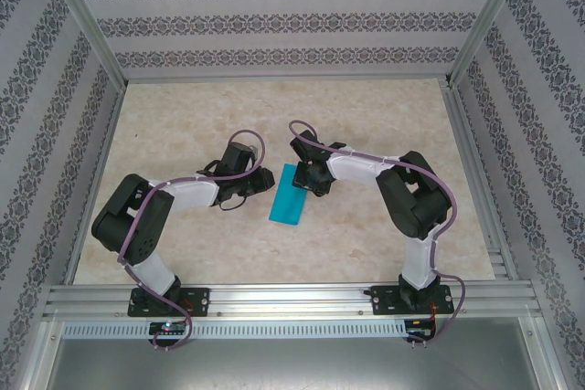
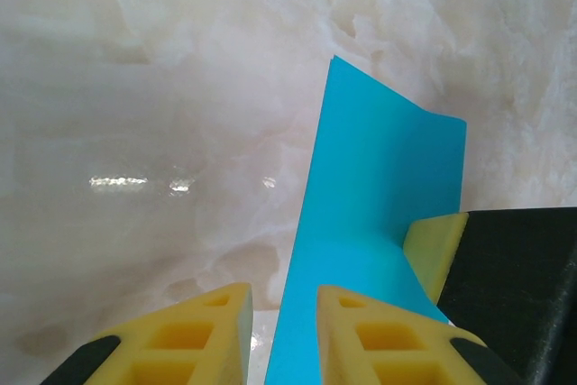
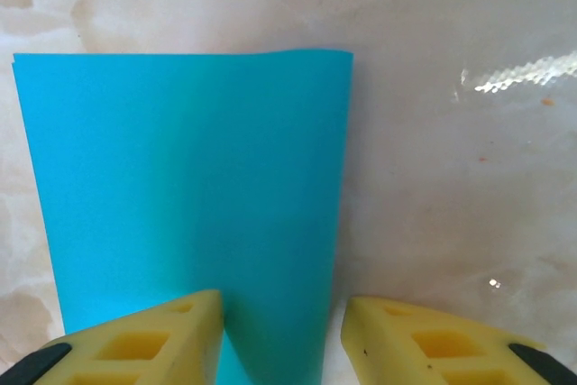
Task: Fold a paper plane with a square sheet of paper (pick it up from the middle)
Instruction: First fold in half a square sheet of paper at the center of the table.
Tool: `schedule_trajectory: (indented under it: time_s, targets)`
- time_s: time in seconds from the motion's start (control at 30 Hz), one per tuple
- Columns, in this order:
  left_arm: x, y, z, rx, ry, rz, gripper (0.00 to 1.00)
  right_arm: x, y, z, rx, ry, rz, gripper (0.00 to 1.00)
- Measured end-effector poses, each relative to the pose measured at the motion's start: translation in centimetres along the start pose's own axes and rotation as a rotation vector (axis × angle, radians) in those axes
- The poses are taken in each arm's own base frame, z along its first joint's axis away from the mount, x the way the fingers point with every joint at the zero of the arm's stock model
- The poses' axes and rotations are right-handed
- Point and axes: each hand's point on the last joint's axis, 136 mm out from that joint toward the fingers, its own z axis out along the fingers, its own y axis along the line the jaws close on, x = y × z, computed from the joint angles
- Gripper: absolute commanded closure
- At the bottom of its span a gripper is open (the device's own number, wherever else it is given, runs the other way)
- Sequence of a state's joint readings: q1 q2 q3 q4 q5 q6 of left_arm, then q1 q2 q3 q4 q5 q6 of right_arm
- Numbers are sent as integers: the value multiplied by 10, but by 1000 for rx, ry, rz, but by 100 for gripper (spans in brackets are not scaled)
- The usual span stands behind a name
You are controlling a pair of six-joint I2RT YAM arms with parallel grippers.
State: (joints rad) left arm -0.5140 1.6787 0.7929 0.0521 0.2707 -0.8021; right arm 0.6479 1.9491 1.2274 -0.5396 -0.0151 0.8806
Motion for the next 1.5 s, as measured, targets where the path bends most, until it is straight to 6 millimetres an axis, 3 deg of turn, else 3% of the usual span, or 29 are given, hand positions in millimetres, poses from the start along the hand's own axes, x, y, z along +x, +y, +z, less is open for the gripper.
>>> schedule_trajectory:
  time_s: [0.63,0.93,1.23,1.5]
  targets:
    - [15,-20,11,97,114,16,79,1,-2,2,14,8,-20,58]
    - [21,-19,19,93,138,22,81,2,-2,3,22,7,-44,56]
    - [11,-6,11,26,57,13,84,3,-2,4,32,16,-51,56]
    - [12,-16,8,75,67,21,84,3,-3,5,36,20,-59,56]
